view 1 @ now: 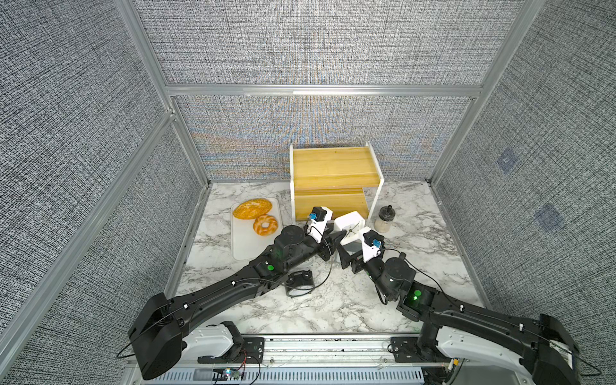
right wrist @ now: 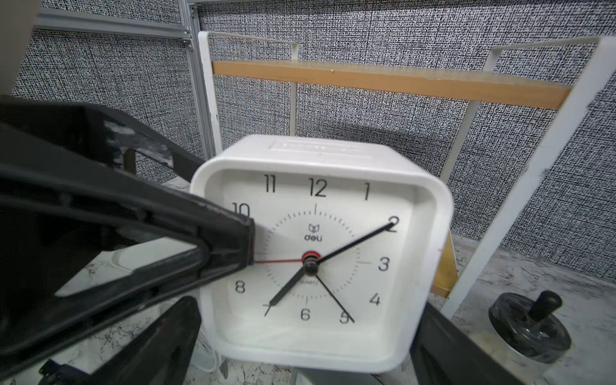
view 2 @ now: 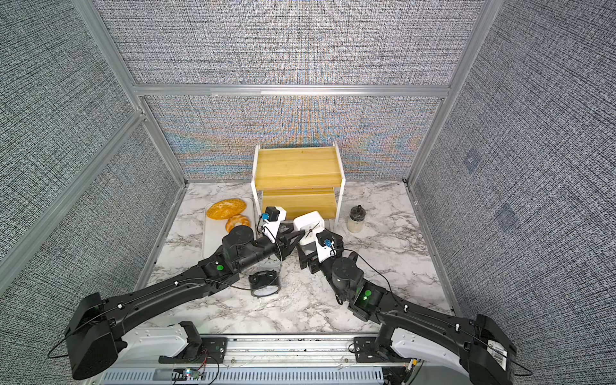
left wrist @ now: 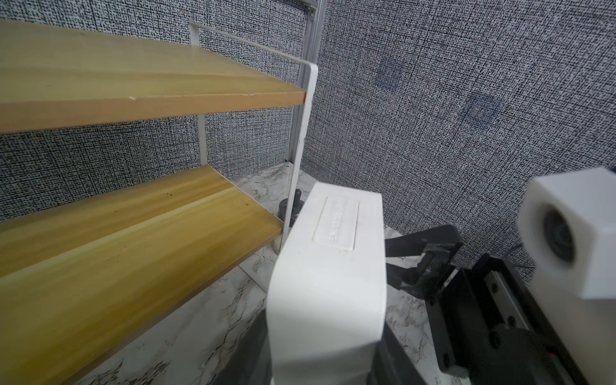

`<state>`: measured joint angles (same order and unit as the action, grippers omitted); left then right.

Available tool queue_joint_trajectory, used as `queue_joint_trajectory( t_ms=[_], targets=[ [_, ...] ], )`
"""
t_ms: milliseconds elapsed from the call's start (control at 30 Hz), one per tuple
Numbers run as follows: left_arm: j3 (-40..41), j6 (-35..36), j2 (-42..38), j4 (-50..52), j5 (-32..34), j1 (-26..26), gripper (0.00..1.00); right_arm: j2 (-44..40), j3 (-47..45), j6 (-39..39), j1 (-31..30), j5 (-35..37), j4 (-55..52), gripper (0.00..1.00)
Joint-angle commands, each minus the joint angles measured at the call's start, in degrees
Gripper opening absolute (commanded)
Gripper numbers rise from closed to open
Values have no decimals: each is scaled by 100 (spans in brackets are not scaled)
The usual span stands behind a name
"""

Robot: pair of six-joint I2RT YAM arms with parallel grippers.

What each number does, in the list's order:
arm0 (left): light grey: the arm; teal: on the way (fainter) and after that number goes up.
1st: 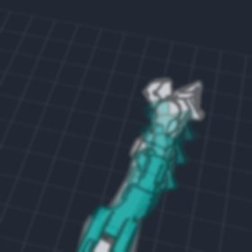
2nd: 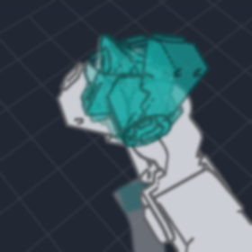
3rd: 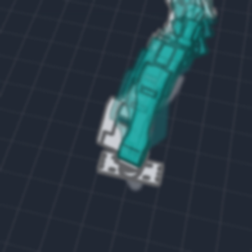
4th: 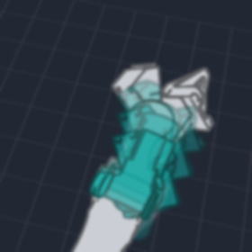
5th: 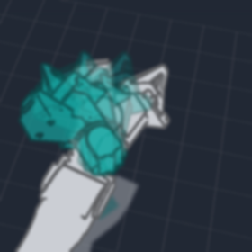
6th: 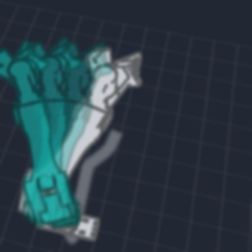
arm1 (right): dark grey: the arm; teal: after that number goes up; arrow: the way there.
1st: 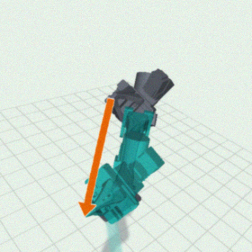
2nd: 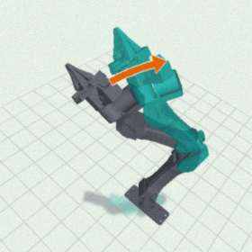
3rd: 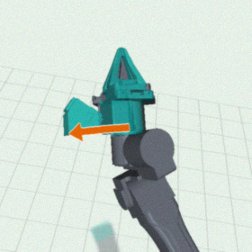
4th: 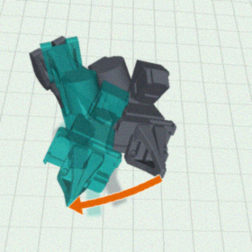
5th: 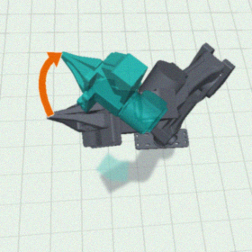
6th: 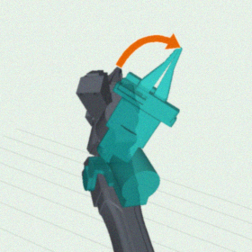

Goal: Place the alarm clocks on the shelf by style
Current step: Pick up the alarm from the center of the board.

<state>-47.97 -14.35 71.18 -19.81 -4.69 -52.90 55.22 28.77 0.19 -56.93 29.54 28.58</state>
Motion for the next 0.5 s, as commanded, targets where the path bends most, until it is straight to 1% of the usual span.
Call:
queue_joint_trajectory(
  t_ms=[0, 300, 467],
  targets=[
    [-40, 77, 27, -10, -68, -22, 4, 24, 36, 122, -51, 190, 251, 98],
    [-73, 128, 105, 39, -178, -27, 4, 57, 0, 201, -62, 288, 321, 98],
    [-73, 178, 114, 80, -325, -27, 4, 116, -12, 222, -64, 324, 332, 94]
  ],
)
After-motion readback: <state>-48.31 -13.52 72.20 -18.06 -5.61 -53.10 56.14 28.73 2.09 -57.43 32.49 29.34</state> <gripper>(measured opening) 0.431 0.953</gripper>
